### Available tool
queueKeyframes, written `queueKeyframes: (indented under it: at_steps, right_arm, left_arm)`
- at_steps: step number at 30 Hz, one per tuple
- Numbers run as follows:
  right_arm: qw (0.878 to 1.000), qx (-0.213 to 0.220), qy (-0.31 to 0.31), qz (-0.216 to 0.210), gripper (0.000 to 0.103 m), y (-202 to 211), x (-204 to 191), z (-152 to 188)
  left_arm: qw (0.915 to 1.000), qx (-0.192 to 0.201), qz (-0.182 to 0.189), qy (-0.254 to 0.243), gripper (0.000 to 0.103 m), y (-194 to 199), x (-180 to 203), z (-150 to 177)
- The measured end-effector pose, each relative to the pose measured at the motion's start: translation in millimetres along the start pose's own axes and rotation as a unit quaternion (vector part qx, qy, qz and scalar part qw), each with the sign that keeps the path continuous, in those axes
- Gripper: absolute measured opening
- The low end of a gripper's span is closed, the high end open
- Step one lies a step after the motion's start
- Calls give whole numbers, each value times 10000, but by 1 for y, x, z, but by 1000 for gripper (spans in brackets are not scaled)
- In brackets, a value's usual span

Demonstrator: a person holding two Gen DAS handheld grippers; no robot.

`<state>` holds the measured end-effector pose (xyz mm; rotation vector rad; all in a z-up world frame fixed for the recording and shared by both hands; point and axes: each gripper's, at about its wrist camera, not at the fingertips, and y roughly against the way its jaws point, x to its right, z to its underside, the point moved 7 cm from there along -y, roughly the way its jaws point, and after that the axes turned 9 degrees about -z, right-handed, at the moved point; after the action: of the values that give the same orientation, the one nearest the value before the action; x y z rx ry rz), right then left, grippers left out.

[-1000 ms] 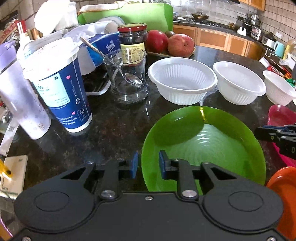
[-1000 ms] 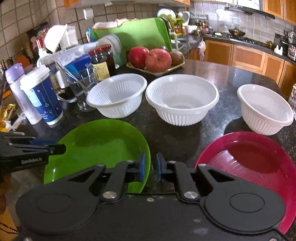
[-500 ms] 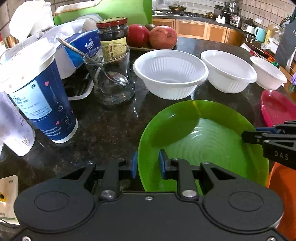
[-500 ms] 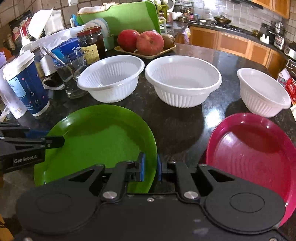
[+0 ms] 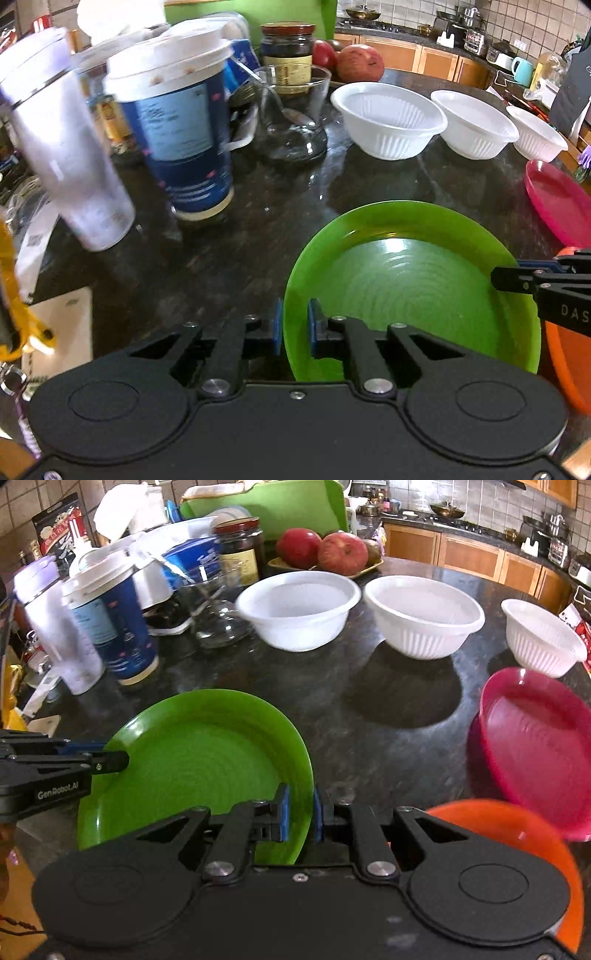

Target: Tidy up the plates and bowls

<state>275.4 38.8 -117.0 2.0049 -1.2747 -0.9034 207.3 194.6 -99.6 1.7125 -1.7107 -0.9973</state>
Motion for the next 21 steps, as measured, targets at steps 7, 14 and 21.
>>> queueKeyframes:
  at_steps: [7, 14, 21]
  right_arm:
    - [9997, 50, -239, 48, 15, 3, -20, 18]
    - [9984, 271, -427, 259, 15, 7, -25, 25]
    - [9948, 720, -442, 566, 18, 20, -26, 21]
  left_arm:
    - [10000, 44, 79, -16, 18, 11, -15, 16]
    - [9997, 156, 162, -134, 18, 12, -14, 19]
    - [9987, 463, 198, -51, 34, 21, -22, 11]
